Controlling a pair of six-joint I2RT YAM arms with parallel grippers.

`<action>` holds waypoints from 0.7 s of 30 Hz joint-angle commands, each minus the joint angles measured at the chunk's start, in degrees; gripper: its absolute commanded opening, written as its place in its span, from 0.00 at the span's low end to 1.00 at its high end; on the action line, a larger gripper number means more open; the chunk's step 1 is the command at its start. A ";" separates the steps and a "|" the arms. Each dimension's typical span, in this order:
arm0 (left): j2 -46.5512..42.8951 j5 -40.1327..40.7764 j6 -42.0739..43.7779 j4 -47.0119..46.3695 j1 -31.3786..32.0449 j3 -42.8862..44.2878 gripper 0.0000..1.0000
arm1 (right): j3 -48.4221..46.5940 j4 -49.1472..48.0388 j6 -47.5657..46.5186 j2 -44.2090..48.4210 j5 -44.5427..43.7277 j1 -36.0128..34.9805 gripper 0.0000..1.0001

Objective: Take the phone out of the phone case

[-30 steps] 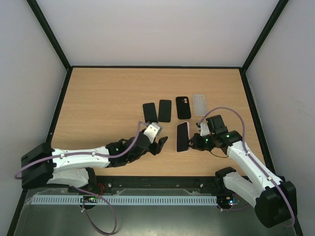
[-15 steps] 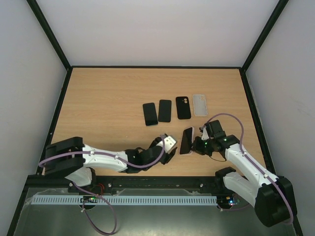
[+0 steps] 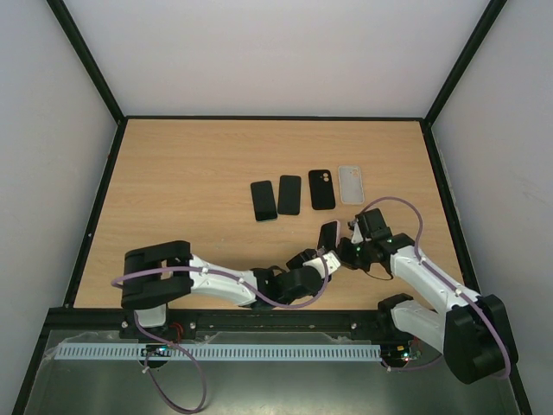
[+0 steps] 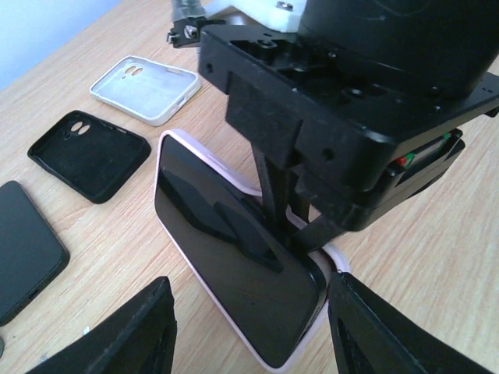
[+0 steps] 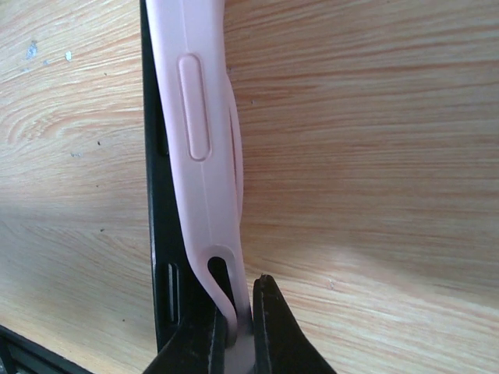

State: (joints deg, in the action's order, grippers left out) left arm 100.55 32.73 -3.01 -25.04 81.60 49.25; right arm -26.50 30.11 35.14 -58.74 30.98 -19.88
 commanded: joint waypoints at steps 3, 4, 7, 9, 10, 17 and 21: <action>5.12 4.82 5.33 1.94 0.52 3.94 0.52 | -0.26 -5.70 -0.11 -0.27 -0.64 0.19 0.02; 5.94 5.54 5.78 2.14 0.49 4.31 0.52 | -0.17 -5.75 -0.16 -0.10 -0.51 0.12 0.02; 8.07 7.22 6.87 2.27 0.49 5.28 0.52 | -0.18 -5.84 -0.31 0.12 -0.07 0.18 0.02; 9.50 8.53 7.28 2.34 0.49 6.03 0.53 | 0.02 -6.08 -0.41 0.32 0.60 0.18 0.02; 10.20 9.41 7.34 2.47 0.49 6.41 0.52 | 0.12 -6.12 -0.42 0.47 0.95 0.17 0.02; 10.82 13.45 7.05 0.07 0.50 5.55 0.54 | 0.18 -5.90 -0.55 0.64 1.40 0.16 0.02; 10.50 13.78 5.41 -0.20 -0.89 4.80 0.58 | 0.28 -6.03 -0.98 0.82 2.19 0.17 0.02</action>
State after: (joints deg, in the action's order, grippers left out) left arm 111.00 43.59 3.46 -24.45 81.93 55.05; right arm -26.26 26.26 34.98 -59.00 30.98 -19.57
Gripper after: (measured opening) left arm 0.578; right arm 0.033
